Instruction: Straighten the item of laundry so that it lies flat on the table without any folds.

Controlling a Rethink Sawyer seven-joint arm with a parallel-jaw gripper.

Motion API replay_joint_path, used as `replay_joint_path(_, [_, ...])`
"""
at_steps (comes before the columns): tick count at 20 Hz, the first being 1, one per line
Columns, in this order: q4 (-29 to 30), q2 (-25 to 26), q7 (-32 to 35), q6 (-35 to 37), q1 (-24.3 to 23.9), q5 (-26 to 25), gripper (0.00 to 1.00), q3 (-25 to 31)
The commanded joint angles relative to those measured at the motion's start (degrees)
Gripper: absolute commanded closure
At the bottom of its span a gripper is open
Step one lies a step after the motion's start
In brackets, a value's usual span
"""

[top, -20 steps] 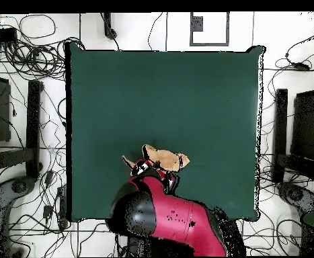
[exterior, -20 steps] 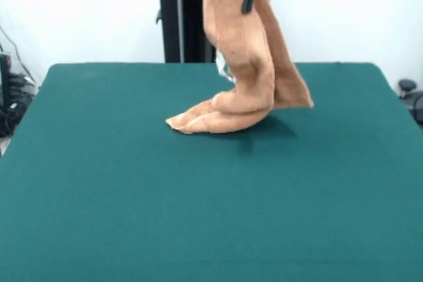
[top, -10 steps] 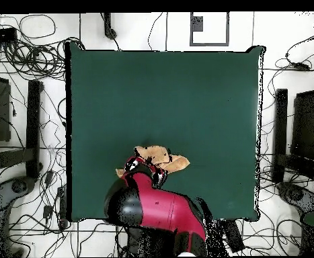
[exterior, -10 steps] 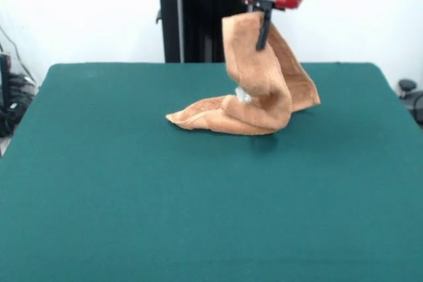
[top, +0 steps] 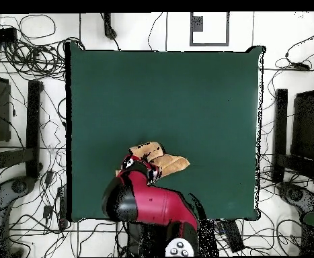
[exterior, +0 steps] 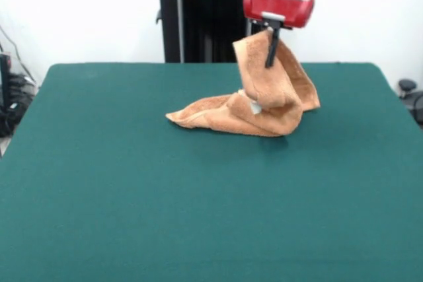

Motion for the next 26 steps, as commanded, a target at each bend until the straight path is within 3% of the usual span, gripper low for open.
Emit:
replay_joint_path(1, [-2.4,4.1,11.2,-5.2,6.4,4.0,1.00,1.5])
replay_joint_path(3, [-3.2,4.4,10.9,-4.9,9.2,5.0,1.00,-0.7])
replay_joint_path(8, [-4.0,4.8,11.5,-5.4,8.4,6.8,1.00,3.0])
replay_joint_path(19, [-6.7,9.2,12.9,-7.4,13.5,13.7,1.00,1.0])
replay_joint_path(23, [-6.7,9.7,11.7,-9.3,14.2,13.5,1.00,0.6])
replay_joint_path(24, [-6.4,9.4,11.1,-10.1,13.3,12.6,0.00,1.5])
replay_joint_path(26, [-5.9,9.3,11.9,-10.2,13.6,13.4,0.00,1.2])
